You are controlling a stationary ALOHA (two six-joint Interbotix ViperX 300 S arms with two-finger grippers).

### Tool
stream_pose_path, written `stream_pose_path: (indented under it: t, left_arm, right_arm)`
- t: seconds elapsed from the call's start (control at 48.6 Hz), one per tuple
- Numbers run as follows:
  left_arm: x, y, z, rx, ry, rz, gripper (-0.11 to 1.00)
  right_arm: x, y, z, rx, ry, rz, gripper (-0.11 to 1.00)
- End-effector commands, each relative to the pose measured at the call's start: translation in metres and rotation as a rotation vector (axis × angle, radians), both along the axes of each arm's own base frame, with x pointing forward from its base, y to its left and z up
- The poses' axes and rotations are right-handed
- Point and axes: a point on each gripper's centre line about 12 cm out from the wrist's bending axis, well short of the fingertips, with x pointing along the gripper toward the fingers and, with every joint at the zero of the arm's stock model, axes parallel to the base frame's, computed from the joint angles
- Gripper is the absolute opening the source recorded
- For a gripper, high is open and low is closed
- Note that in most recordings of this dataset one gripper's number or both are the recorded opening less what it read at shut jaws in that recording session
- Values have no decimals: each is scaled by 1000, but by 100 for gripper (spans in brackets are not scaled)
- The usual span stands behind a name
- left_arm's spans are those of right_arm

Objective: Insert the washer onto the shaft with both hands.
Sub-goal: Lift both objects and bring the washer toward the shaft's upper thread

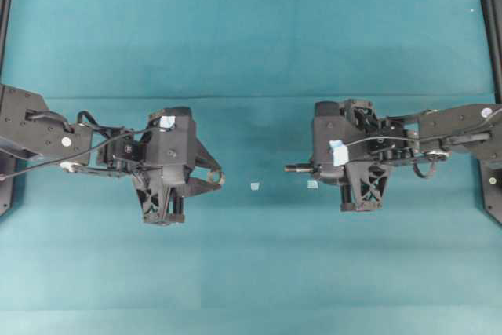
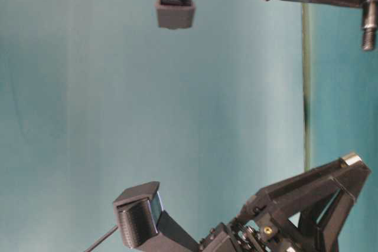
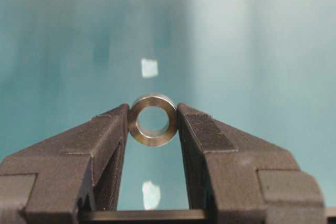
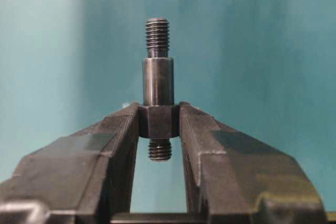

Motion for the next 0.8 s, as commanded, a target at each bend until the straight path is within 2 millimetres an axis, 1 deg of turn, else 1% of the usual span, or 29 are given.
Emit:
stream_pose_path:
  t: [0.0,0.226,0.473,0.637,0.781]
  left_arm:
    - [3,0,11,-1,-51,-1,37]
    - [6,1,13,-5,-103,5,37]
    - [9,2,11,-8,-136,6,37]
    - [13,2,9,-10,-162,7,37]
    - [18,1,8,-11,-184,6,37]
  right_arm:
    - [3,1,10,5,-62,-3,0]
    - [0,4,6,11,-109,-4,0]
    - [-9,12,-2,85,-184,-62,0]
    - [-9,17,-5,129,-245,-85,0]
    - [-6,22,-10,139,-251,-76,0]
